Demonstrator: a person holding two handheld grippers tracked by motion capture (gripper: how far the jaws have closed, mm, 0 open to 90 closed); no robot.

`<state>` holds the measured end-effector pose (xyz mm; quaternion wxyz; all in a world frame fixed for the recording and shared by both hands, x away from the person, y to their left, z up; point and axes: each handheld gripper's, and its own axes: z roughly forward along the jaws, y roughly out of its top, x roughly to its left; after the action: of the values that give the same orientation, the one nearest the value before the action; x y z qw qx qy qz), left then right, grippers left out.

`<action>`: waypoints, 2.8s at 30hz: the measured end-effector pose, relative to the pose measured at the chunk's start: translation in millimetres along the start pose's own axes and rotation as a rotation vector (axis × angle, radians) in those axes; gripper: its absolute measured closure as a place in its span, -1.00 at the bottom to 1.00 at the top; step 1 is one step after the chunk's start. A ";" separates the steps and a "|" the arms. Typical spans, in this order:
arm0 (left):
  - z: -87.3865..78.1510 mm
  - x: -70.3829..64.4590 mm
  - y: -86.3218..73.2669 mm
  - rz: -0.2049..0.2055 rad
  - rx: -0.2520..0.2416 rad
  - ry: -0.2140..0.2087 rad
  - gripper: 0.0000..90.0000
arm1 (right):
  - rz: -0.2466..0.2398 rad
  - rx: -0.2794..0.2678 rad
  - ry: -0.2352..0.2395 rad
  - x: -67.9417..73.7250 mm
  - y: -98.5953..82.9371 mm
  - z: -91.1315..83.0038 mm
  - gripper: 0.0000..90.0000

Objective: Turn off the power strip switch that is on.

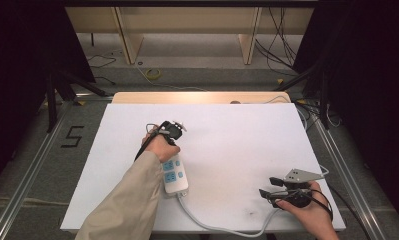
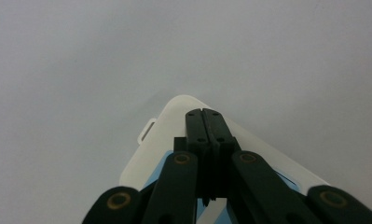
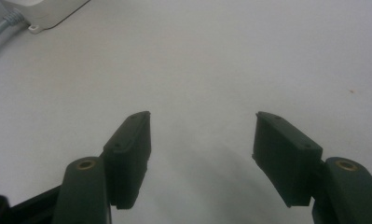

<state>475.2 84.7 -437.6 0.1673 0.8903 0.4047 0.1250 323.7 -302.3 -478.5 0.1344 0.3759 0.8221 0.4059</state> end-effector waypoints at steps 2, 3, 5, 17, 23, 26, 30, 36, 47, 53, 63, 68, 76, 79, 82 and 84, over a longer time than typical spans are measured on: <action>0.0 -1.4 0.2 0.004 0.003 0.008 1.00 | -0.002 0.000 -0.001 0.0 0.1 -0.4 -0.16; 0.1 -2.3 0.7 0.007 0.006 0.012 1.00 | -0.002 0.000 -0.002 -0.1 0.1 -0.4 -0.16; 0.2 -2.5 1.3 0.013 0.008 0.016 1.00 | -0.002 0.000 -0.003 -0.2 0.4 -0.6 -0.16; -2.1 -2.4 2.2 0.025 -0.008 0.032 1.00 | -0.009 -0.007 -0.011 -0.1 1.2 -2.5 -0.16; -2.2 -2.5 1.8 0.031 -0.009 0.032 1.00 | -0.006 -0.009 -0.010 0.9 1.6 -2.4 -0.16; -2.5 -2.3 1.7 0.028 -0.012 0.028 1.00 | -0.007 -0.007 -0.012 0.9 1.9 -2.8 -0.16; -3.8 -3.7 1.9 0.026 -0.023 0.021 1.00 | -0.010 -0.012 -0.011 1.1 1.8 -3.7 -0.17; -8.8 -2.1 0.5 0.025 -0.047 0.023 0.99 | -0.010 -0.012 -0.012 0.9 1.9 -4.0 -0.16; -23.8 2.0 -6.8 0.007 -0.108 0.030 0.84 | -0.011 -0.013 -0.013 1.2 2.2 -3.9 -0.17; -30.1 3.9 -10.7 0.005 -0.140 0.034 0.73 | -0.010 -0.013 -0.013 1.2 2.4 -3.9 -0.16; -38.4 9.5 -24.4 -0.010 -0.182 0.032 0.54 | -0.010 -0.014 -0.016 0.8 2.6 -4.4 -0.17; -44.0 12.4 -31.7 -0.012 -0.201 0.032 0.41 | -0.010 -0.016 -0.016 1.0 2.7 -4.3 -0.17; -52.5 14.8 -45.0 -0.019 -0.250 0.018 0.27 | -0.009 -0.017 -0.018 0.8 2.9 -4.6 -0.17; -53.4 16.3 -50.4 -0.023 -0.256 0.022 0.20 | -0.008 -0.018 -0.019 0.8 3.0 -4.8 -0.17; -54.3 17.8 -55.8 -0.038 -0.266 0.026 0.16 | -0.008 -0.018 -0.020 0.7 3.0 -4.9 -0.17; -55.3 18.7 -59.4 -0.045 -0.275 0.028 0.13 | -0.008 -0.018 -0.020 0.7 3.0 -5.0 -0.17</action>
<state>427.1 146.5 -409.2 0.2850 0.8478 0.4060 0.1877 322.1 -303.5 -473.0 0.1475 0.3755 0.8185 0.4090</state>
